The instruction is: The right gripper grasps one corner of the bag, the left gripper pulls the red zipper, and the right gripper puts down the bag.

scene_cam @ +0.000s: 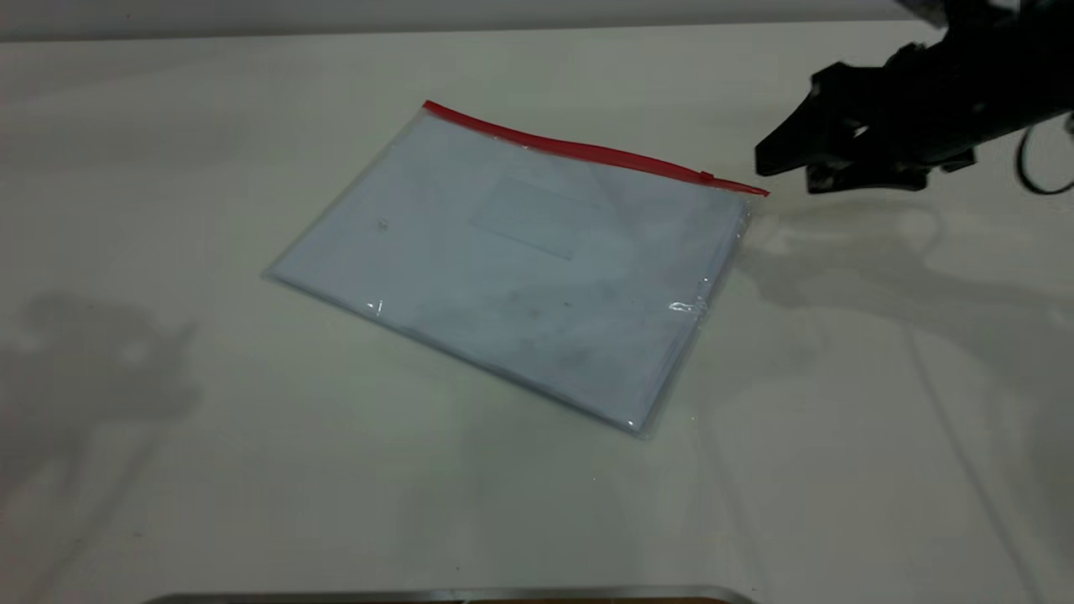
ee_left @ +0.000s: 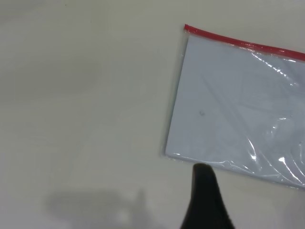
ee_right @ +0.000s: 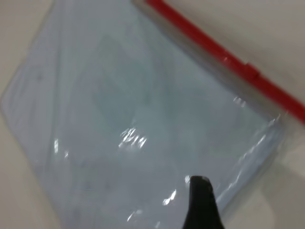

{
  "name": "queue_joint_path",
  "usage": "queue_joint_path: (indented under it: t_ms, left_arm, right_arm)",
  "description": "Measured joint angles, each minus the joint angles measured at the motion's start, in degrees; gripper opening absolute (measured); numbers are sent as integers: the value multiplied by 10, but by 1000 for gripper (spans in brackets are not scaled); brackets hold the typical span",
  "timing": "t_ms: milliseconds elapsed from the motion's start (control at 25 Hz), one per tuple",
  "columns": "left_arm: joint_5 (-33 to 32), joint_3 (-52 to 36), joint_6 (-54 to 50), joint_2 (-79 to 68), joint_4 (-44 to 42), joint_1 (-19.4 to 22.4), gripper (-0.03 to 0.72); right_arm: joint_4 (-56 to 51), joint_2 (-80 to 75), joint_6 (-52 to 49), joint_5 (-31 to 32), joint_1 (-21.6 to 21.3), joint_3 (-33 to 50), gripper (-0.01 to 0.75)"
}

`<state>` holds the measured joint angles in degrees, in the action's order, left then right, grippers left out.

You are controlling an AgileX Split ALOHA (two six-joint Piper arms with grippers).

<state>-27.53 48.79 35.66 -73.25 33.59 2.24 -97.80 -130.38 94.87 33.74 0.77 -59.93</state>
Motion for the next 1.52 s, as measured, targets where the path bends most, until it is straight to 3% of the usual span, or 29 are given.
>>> queue_joint_path:
  t_ms: [280,440,1240,1400,1520]
  left_arm:
    - [19,0,1,0,4,0,577]
    - [30,0,1,0,4,0,577]
    - [35,0,2,0,4,0,577]
    - [35,0,2,0,4,0,577]
    - [35,0,2,0,4,0,577]
  right_arm:
    - [10,-94,1,65,-54,-88,580]
    - [15,-128,2,94,-59,-102,580]
    - [-45,-191,25,110,19,-158,571]
    - [-48,-196,23,114,26,-164,521]
    - [-48,-197,23,111,26,-164,397]
